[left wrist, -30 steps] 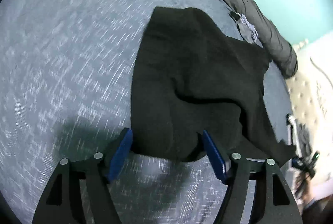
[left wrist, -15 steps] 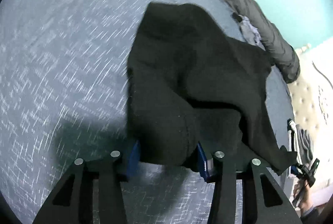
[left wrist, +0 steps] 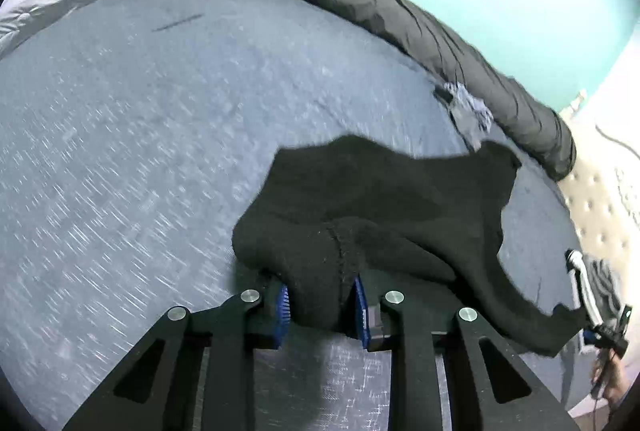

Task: Fold clothes

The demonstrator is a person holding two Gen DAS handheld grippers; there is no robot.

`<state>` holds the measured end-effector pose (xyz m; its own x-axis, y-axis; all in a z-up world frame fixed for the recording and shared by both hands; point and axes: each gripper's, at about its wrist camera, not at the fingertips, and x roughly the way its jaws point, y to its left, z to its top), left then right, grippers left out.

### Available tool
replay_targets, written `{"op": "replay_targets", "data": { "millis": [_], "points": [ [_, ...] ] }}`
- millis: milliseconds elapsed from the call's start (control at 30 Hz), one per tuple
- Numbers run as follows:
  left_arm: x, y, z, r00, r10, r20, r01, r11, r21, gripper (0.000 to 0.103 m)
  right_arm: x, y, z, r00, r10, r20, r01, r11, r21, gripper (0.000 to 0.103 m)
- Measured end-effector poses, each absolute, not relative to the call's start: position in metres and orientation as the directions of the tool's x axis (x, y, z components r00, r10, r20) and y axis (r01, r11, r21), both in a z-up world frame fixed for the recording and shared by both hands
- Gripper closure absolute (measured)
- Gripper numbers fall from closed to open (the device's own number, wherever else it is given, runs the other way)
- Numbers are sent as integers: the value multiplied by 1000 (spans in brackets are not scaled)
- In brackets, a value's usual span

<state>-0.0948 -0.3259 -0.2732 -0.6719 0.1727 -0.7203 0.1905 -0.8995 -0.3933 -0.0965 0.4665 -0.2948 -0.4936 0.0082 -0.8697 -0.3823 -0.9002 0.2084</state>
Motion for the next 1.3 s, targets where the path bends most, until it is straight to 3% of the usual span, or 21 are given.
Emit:
{"op": "replay_targets", "data": {
  "millis": [300,367,433,600,833,1000,1167,1233,1300],
  "points": [
    [-97,-394,-243,-704,84,-705,290,-873,-393,75,-96,472,-289,-499,-1,-867,-371,-903,215,38],
    [-100,-396,-254,-667,100,-738,301,-871,-389,72,-97,472,-292,-494,-10,-870,-369,-903,220,38],
    [-100,-390,-260,-639,107,-762,294,-881,-370,62,-99,471,-298,-485,-21,-874,-363,-905,223,38],
    [-85,-382,-262,-622,109,-775,310,-875,-372,53,-108,467,-311,-472,-60,-880,-331,-912,240,38],
    [-60,-371,-229,-633,16,-774,354,-883,-308,39,-129,460,-319,-510,-120,-852,-252,-926,282,38],
    [-60,-359,-214,-645,5,-764,345,-890,-297,34,-142,460,-328,-520,-147,-842,-223,-928,299,38],
    [-80,-340,-232,-637,53,-769,294,-905,-306,32,-154,462,-337,-522,-172,-836,-172,-938,301,38],
    [-87,-333,-239,-633,69,-771,280,-908,-311,32,-157,463,-336,-538,-172,-825,-160,-940,301,42],
    [-94,-325,-245,-632,75,-771,263,-916,-304,32,-160,464,-335,-554,-173,-814,-148,-942,301,63]
  ]
}}
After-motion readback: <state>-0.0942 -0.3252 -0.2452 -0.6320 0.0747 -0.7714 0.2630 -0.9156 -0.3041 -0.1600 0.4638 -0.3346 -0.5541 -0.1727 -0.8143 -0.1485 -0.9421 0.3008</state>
